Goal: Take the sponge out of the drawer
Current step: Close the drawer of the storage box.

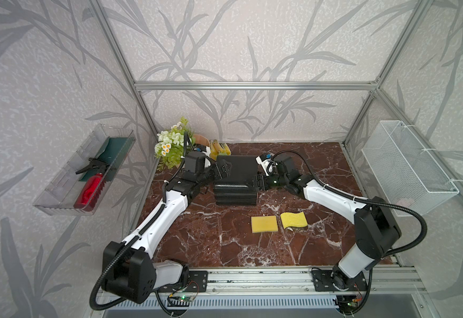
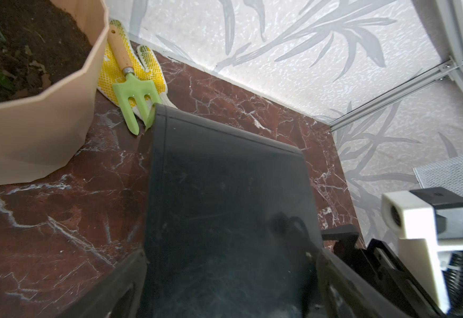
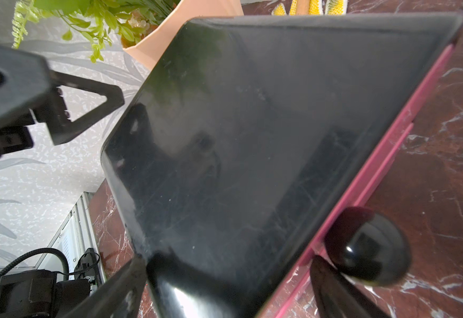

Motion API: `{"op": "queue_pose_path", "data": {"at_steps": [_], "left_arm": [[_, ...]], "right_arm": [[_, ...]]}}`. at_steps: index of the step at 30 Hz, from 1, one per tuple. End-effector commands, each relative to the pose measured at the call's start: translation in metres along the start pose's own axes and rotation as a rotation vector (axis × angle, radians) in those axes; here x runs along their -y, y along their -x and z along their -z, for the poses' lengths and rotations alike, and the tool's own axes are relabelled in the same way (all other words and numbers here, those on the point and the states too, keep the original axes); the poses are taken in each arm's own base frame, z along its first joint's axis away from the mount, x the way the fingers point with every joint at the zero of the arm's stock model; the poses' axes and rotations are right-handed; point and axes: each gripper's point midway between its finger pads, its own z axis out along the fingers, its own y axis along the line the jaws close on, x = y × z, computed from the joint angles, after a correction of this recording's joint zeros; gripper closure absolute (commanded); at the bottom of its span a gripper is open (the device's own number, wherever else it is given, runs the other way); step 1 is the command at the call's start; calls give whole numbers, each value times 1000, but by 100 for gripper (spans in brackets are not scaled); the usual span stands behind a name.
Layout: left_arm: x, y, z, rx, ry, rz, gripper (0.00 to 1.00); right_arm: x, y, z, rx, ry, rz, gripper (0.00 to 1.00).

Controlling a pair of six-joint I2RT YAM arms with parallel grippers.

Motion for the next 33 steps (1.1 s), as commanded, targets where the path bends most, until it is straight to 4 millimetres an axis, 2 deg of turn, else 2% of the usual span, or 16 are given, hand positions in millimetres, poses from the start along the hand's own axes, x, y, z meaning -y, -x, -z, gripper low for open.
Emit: {"op": "queue_pose_path", "data": {"at_steps": [1,4,7,13,16,22,29,33], "left_arm": [[8,14,25,38,35,-53,4],[11,26,44,62,82,-99,5],[24,29,51,49,83,-139,5],[55,13,34,-13,60,-222,5],[60,1,16,-67,77,-251,6],[60,-19,-12,-118,43,-204,8],[56,-34,-27,-164,46,-191,9],[54,-38,-31,-170,48,-191,10]], "right_arm": [[-18,15,18,69,37,73,8],[-9,18,40,107,10,67,7],[5,20,61,143,-11,37,6],[51,11,77,184,57,-182,6],[67,3,70,166,117,-274,8],[76,-12,44,122,217,-355,18],[98,-30,12,93,264,-459,25],[103,-23,-1,116,323,-477,30]]}}
